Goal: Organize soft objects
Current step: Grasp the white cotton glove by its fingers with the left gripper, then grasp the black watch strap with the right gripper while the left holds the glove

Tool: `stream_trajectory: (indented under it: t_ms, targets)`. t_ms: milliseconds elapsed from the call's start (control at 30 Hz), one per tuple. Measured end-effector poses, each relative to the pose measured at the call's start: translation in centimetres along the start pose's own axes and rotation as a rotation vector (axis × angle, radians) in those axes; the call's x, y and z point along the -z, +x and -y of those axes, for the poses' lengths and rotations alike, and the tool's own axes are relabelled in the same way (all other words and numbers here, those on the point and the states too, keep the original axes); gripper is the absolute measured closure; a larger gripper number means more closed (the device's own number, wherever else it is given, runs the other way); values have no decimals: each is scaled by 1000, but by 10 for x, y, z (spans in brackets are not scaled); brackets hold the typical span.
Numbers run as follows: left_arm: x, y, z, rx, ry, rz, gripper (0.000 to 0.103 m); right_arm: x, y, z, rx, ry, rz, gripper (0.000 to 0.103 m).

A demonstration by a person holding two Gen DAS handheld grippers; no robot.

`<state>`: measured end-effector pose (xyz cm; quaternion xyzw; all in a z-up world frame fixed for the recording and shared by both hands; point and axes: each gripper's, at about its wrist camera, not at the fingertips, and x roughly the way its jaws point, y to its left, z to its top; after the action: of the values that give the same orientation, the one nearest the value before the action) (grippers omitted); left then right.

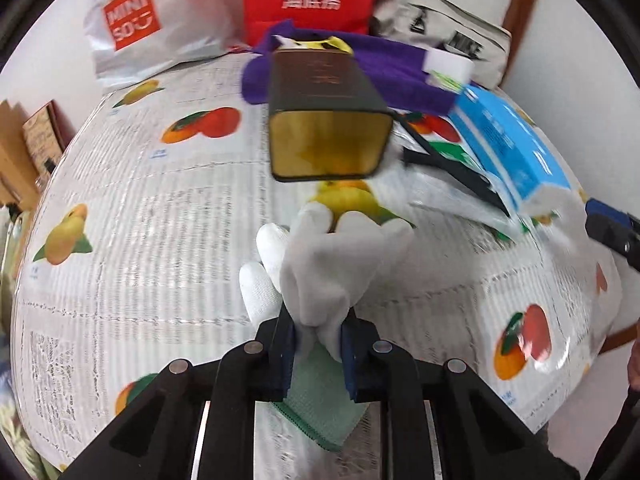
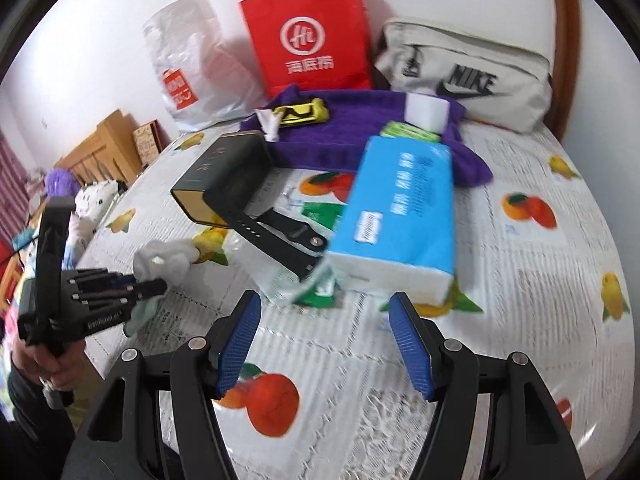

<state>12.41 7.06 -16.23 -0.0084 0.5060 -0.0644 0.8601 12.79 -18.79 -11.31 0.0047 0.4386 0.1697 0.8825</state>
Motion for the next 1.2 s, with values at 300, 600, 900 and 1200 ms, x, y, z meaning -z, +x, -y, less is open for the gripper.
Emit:
stream_trajectory:
  t_ms: [300, 600, 900, 1200]
  targets:
    - [-10, 7, -18, 26, -55, 11, 84, -7, 19, -32, -3, -119, 13, 37]
    - [-22, 11, -39, 69, -113, 12, 84, -25, 53, -54, 18, -203, -17, 41]
    - [-29, 15, -41, 78, -105, 13, 82, -36, 96, -72, 49, -288, -76, 48]
    - [-30, 18, -45, 102, -117, 16, 81, -44, 116, -77, 96, -325, -96, 96]
